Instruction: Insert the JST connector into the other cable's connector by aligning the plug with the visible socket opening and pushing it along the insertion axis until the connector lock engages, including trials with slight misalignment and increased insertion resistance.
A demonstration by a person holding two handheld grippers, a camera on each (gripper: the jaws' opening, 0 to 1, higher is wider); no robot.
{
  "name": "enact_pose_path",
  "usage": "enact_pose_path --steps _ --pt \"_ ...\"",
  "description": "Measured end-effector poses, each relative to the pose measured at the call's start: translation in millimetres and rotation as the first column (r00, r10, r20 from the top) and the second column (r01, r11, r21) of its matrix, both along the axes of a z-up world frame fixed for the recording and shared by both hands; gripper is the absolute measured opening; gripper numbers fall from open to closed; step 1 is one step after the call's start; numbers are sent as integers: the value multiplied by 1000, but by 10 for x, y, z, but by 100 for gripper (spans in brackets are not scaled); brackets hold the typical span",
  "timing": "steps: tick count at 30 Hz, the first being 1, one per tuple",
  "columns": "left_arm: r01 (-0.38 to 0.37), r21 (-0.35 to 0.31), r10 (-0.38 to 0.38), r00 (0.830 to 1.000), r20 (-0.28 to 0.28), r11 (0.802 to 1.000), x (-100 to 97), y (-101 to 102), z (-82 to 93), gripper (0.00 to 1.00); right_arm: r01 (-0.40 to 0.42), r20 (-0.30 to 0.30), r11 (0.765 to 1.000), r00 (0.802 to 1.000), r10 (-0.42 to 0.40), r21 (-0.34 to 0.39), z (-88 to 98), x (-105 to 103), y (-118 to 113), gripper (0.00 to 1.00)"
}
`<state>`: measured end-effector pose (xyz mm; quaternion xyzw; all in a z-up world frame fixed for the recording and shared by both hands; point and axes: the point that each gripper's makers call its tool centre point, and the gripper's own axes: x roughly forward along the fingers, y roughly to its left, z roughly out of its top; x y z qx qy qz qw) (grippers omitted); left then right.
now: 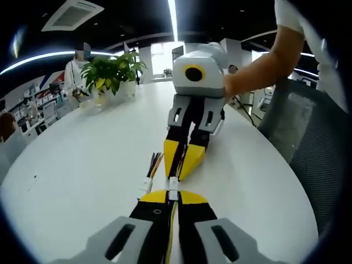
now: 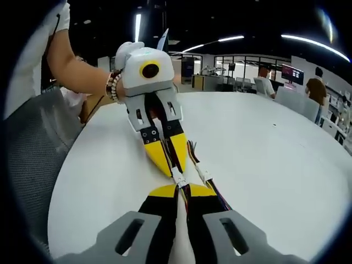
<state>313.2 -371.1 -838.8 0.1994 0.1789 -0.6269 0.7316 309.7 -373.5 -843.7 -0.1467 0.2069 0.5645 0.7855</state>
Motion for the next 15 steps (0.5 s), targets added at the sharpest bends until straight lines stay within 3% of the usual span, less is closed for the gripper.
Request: enact_pose_path --steps 15 --pt "-26 17 26 999 -19 1000 -5 30 -54 1 27 -8 1000 1000 -27 4 -59 -2 2 4"
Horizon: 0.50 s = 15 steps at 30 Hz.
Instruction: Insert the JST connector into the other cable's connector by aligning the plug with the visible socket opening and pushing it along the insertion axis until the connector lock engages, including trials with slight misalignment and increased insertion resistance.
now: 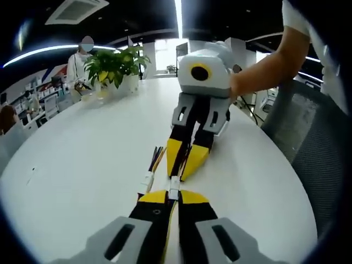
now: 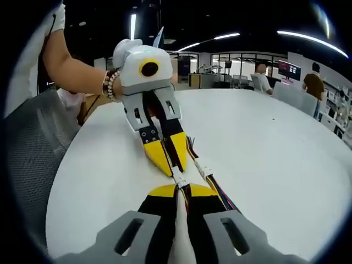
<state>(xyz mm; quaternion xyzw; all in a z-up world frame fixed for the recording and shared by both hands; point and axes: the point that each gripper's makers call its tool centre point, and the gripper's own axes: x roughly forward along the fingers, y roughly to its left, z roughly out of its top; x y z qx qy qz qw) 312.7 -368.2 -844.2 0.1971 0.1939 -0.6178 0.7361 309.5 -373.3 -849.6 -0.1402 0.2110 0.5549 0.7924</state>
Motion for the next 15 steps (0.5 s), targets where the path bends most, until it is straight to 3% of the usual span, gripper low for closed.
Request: enact_pose_path --steps 6,15 --pt "-11 2 11 1000 4 1000 3 10 -5 2 -11 35 1000 999 11 -3 0 -11 0 4" --pt "-40 -25 39 999 -19 999 -2 24 -11 2 3 18 1000 1000 -3 18 9 -11 -7 10"
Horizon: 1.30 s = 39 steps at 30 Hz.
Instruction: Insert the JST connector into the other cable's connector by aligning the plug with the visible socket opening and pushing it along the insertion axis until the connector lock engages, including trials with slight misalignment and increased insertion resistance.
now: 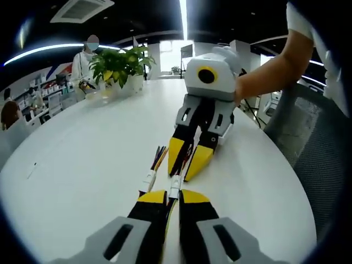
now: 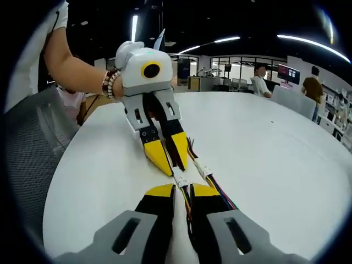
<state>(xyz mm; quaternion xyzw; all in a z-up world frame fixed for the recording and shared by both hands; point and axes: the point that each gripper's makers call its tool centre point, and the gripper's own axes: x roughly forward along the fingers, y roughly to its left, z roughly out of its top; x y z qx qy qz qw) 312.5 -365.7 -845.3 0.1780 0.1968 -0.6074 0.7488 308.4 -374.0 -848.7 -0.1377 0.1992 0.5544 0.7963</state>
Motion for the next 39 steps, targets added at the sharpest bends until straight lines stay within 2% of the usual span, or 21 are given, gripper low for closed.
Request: enact_pose_path --steps 12,15,18,21,28,31,35,37,38,39 --pt "-53 12 53 999 -7 999 6 12 7 4 19 -6 1000 1000 -20 -23 -1 6 5 11" --pt "-121 2 121 991 -55 993 41 24 3 6 29 -10 999 1000 -30 -33 2 13 3 13" --pt "-139 6 139 987 -76 990 50 40 8 8 58 -27 998 998 -59 -38 18 33 -24 18" --pt "-142 19 143 986 -80 990 21 69 16 8 67 -27 997 997 -68 -39 55 19 -62 16" --pt "-187 -35 184 980 -75 982 44 102 284 14 77 -14 996 997 -77 -36 226 -6 -60 17" --pt "-211 -50 207 976 -75 976 64 121 399 23 84 4 996 996 -84 -36 337 -8 -45 19" --pt "-240 -22 239 970 -49 971 49 189 514 42 112 -10 994 994 -112 -18 498 -31 -40 24" --pt "-251 -27 249 967 -62 968 35 221 579 44 116 -5 993 993 -116 -17 546 -58 -39 26" --pt "-272 -62 266 959 -96 960 11 210 675 42 121 7 993 993 -121 -18 587 -73 -43 28" --pt "-288 -88 279 954 -106 953 12 200 744 42 122 13 992 993 -122 -20 609 -83 -48 30"
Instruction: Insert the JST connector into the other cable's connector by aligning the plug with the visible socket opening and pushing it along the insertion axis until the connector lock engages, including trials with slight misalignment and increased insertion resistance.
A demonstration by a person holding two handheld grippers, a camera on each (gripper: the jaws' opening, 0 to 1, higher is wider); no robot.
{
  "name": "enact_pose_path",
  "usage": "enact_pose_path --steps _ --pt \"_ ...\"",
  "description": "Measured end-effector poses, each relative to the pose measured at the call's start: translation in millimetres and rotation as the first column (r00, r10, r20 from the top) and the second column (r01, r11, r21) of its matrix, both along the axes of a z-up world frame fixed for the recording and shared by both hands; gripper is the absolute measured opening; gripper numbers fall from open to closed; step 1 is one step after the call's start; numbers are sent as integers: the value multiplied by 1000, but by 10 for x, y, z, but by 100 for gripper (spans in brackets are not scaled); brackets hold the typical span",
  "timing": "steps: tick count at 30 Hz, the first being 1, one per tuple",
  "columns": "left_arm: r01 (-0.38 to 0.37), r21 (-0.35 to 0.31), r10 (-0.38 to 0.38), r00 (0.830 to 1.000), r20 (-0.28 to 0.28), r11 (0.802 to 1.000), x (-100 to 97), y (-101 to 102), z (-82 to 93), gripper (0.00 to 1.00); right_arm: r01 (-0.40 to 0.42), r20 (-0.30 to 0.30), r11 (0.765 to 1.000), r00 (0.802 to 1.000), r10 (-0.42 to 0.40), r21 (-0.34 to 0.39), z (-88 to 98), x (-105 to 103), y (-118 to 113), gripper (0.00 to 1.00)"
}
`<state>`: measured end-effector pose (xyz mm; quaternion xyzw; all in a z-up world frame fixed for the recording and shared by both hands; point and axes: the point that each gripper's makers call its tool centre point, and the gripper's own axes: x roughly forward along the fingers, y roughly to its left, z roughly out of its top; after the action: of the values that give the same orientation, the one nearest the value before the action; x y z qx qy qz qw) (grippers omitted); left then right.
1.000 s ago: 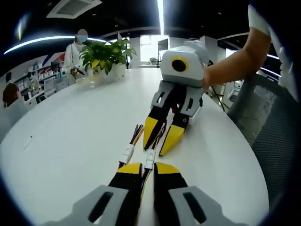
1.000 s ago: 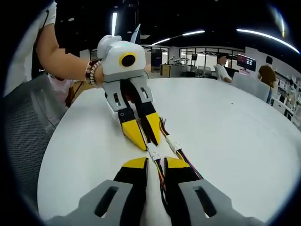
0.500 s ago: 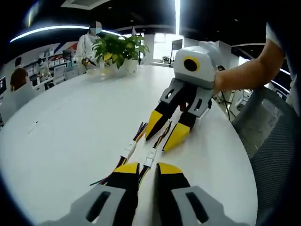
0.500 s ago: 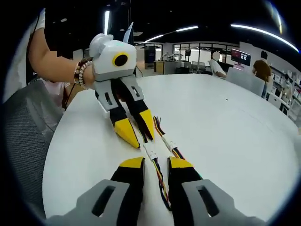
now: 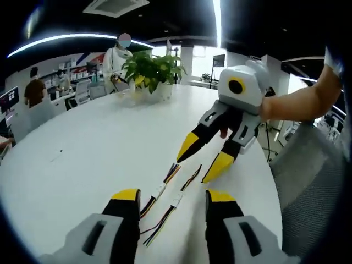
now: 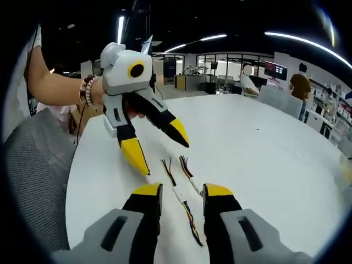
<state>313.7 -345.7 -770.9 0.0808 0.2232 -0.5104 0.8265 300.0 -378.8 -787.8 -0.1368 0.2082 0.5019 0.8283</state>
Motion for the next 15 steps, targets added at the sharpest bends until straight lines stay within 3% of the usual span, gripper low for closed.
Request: enact_pose_path --steps 2,4,8,12,15 --pt "-15 -39 15 1000 1 999 -29 -8 128 45 8 12 1000 1000 -8 1 78 -26 -14 34" --pt "-16 -35 16 1000 7 999 -90 6 207 48 20 31 1000 999 -20 9 174 -40 -30 37" --pt "-23 -92 20 999 -31 995 -244 -1 401 53 51 41 998 998 -53 35 317 -72 -71 45" --pt "-59 -88 57 998 -29 994 -321 77 503 64 93 35 994 995 -95 64 443 -133 -131 55" --pt "-77 -92 75 997 -27 993 -380 140 561 63 110 54 993 992 -112 42 473 -188 -206 55"
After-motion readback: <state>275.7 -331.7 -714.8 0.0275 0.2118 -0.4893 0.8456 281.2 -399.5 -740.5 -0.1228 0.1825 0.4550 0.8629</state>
